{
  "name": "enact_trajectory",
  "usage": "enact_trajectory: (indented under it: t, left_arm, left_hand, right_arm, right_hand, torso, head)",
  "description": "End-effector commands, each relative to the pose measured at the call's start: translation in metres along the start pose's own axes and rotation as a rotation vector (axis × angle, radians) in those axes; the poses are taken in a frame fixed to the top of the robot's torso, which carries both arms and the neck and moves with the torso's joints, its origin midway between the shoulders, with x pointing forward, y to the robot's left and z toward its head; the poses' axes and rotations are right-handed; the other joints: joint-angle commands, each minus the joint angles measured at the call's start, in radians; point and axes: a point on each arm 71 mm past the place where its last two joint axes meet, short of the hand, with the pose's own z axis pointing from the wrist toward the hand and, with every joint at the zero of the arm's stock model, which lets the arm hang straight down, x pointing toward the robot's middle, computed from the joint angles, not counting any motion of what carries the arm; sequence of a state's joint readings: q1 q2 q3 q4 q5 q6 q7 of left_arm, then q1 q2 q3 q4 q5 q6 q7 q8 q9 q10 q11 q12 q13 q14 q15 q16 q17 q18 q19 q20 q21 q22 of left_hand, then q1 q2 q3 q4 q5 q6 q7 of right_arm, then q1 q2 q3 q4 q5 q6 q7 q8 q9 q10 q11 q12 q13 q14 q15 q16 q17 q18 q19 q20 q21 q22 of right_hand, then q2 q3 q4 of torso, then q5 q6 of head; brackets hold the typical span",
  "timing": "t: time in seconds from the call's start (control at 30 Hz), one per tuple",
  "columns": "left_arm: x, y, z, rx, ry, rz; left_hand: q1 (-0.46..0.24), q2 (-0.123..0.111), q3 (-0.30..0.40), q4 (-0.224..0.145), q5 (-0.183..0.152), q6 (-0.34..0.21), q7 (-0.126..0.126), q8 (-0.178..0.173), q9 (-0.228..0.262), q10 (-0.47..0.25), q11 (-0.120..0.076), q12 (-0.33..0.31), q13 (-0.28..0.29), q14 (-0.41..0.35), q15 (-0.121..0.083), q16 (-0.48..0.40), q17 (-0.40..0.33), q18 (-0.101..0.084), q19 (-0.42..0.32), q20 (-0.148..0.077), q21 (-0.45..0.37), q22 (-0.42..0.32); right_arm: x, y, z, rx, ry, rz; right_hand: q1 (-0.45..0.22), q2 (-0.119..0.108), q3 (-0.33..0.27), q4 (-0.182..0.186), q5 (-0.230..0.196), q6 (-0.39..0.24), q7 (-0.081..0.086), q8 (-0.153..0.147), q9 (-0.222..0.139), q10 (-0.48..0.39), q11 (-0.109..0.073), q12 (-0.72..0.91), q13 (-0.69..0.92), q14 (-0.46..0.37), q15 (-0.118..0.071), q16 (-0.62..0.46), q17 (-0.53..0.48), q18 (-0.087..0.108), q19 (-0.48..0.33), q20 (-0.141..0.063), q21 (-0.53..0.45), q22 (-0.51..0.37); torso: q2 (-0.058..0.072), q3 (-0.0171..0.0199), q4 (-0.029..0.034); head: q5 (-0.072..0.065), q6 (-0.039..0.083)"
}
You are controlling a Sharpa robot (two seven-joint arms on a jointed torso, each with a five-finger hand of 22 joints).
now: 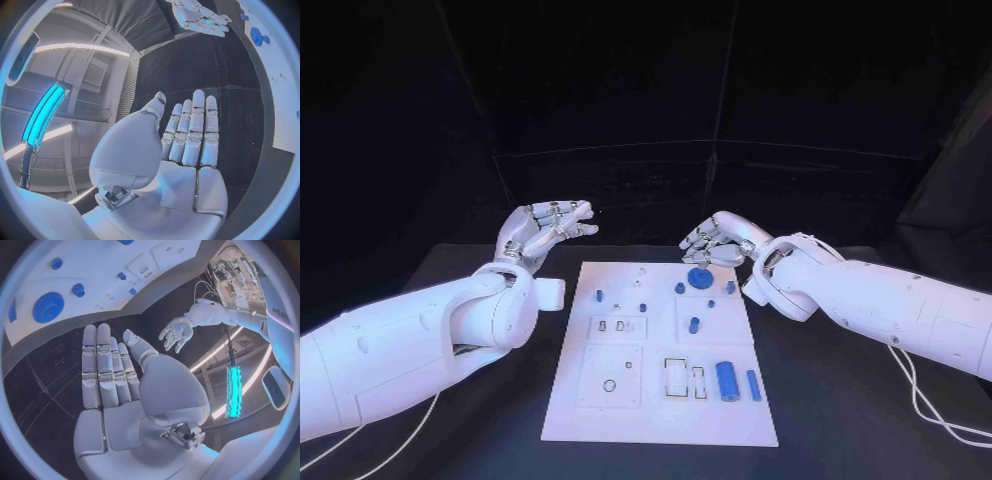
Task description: Assemble the parts on the task board
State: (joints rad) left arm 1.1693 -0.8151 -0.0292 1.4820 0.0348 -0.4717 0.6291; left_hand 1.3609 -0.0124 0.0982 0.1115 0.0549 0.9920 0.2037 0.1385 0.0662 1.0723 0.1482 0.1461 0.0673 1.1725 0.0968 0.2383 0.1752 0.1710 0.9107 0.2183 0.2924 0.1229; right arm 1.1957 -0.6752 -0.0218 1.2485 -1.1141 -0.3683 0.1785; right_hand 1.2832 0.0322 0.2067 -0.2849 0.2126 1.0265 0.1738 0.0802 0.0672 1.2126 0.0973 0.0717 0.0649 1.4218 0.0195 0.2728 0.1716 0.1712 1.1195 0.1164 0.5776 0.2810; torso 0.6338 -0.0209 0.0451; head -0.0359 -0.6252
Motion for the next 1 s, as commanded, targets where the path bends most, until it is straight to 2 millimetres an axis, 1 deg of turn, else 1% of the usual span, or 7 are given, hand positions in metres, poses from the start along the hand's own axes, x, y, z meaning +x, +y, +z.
enact_trajectory:
  t: [0.03, 0.07, 0.23, 0.33, 0.4, 0.53, 1.0]
  left_arm:
    - [0.009, -0.004, -0.004, 0.004, 0.076, -0.011]
    - [0.01, -0.004, -0.006, 0.003, 0.085, -0.015]
    - [0.018, -0.006, -0.011, -0.004, 0.114, -0.032]
    - [0.021, -0.007, -0.012, -0.006, 0.126, -0.037]
    - [0.022, -0.007, -0.013, -0.008, 0.13, -0.039]
    - [0.022, -0.008, -0.014, -0.01, 0.133, -0.04]
    - [0.021, -0.009, -0.017, -0.018, 0.141, -0.045]
  left_hand:
    - [0.004, 0.004, -0.001, -0.009, 0.002, 0.003, 0.002, -0.01, -0.002, -0.002, 0.003, -0.009, -0.002, 0.007, 0.002, -0.011, 0.003, 0.014, 0.008, 0.0, 0.0, -0.002]
    - [0.002, 0.004, -0.001, -0.011, 0.002, 0.001, 0.004, -0.014, -0.002, -0.006, 0.005, -0.016, -0.003, 0.006, 0.004, -0.016, 0.005, 0.013, 0.009, 0.001, -0.002, -0.005]
    - [0.001, 0.004, -0.002, -0.016, 0.001, -0.003, 0.006, -0.021, -0.002, -0.012, 0.007, -0.025, -0.004, 0.006, 0.006, -0.022, 0.008, 0.013, 0.01, 0.001, -0.005, -0.007]
    - [0.001, 0.003, -0.002, -0.018, 0.001, -0.004, 0.006, -0.023, -0.002, -0.014, 0.008, -0.028, -0.004, 0.006, 0.006, -0.024, 0.009, 0.013, 0.01, 0.002, -0.006, -0.008]
    - [0.002, 0.003, -0.002, -0.02, 0.001, -0.005, 0.006, -0.024, -0.002, -0.014, 0.008, -0.029, -0.004, 0.006, 0.006, -0.025, 0.01, 0.013, 0.011, 0.002, -0.007, -0.009]
    - [0.002, 0.003, -0.002, -0.02, 0.001, -0.005, 0.006, -0.024, -0.002, -0.014, 0.008, -0.029, -0.004, 0.006, 0.006, -0.025, 0.01, 0.013, 0.011, 0.002, -0.007, -0.009]
    - [0.0, 0.002, -0.003, -0.025, 0.001, -0.007, 0.008, -0.029, -0.002, -0.018, 0.01, -0.035, -0.004, 0.006, 0.008, -0.03, 0.013, 0.013, 0.01, 0.003, -0.01, -0.011]
  right_arm:
    - [0.002, 0.004, 0.004, 0.025, 0.077, -0.229]
    - [0.002, 0.005, 0.005, 0.026, 0.087, -0.257]
    - [0.003, 0.009, 0.009, 0.039, 0.124, -0.343]
    - [0.005, 0.01, 0.011, 0.048, 0.146, -0.373]
    - [0.005, 0.01, 0.011, 0.054, 0.155, -0.386]
    - [0.005, 0.009, 0.012, 0.064, 0.165, -0.404]
    - [0.011, 0.007, 0.019, 0.091, 0.219, -0.423]
  right_hand:
    - [-0.02, -0.03, 0.027, 0.003, -0.001, 0.023, -0.006, -0.015, -0.001, 0.011, -0.013, -0.009, 0.001, 0.089, -0.026, 0.177, 0.115, 0.009, 0.042, -0.027, 0.164, 0.097]
    - [-0.028, -0.037, 0.035, 0.003, -0.004, 0.018, -0.005, -0.016, -0.001, -0.011, -0.009, -0.007, 0.001, 0.083, -0.024, 0.23, 0.151, 0.009, 0.036, -0.025, 0.2, 0.121]
    - [-0.04, -0.048, 0.045, 0.007, -0.011, -0.002, -0.004, -0.017, -0.002, -0.049, -0.003, -0.009, 0.0, 0.085, -0.02, 0.313, 0.205, 0.007, 0.036, -0.021, 0.274, 0.183]
    - [-0.045, -0.054, 0.05, 0.011, -0.014, -0.023, -0.008, -0.016, -0.002, -0.06, -0.002, -0.006, 0.002, 0.083, -0.02, 0.391, 0.255, -0.015, 0.085, -0.018, 0.412, 0.355]
    - [-0.048, -0.059, 0.05, 0.016, -0.015, -0.037, -0.005, -0.014, 0.0, -0.071, -0.002, -0.004, 0.004, 0.078, -0.018, 0.501, 0.352, -0.029, 0.108, -0.015, 0.499, 0.461]
    - [-0.045, -0.06, 0.053, 0.019, -0.016, -0.041, -0.007, -0.015, 0.0, -0.079, 0.001, -0.004, 0.004, 0.072, -0.014, 0.607, 0.455, -0.041, 0.126, -0.011, 0.574, 0.556]
    - [-0.038, -0.06, 0.054, 0.026, -0.019, -0.044, -0.004, -0.015, 0.0, -0.103, 0.007, -0.005, 0.004, 0.06, -0.009, 0.737, 0.572, -0.054, 0.139, -0.002, 0.658, 0.66]
  torso:
    - [0.021, -0.003, 0.0124]
    - [0.027, -0.0037, 0.0133]
    - [0.042, -0.0049, 0.0186]
    - [0.049, -0.0057, 0.0206]
    - [0.053, -0.0065, 0.0213]
    - [0.059, -0.0056, 0.0212]
    - [0.075, -0.0019, 0.0282]
  head:
    - [-0.012, 0.006]
    - [-0.013, 0.006]
    - [-0.019, 0.006]
    - [-0.022, 0.006]
    - [-0.024, 0.004]
    - [-0.024, 0.006]
    - [-0.029, 0.009]
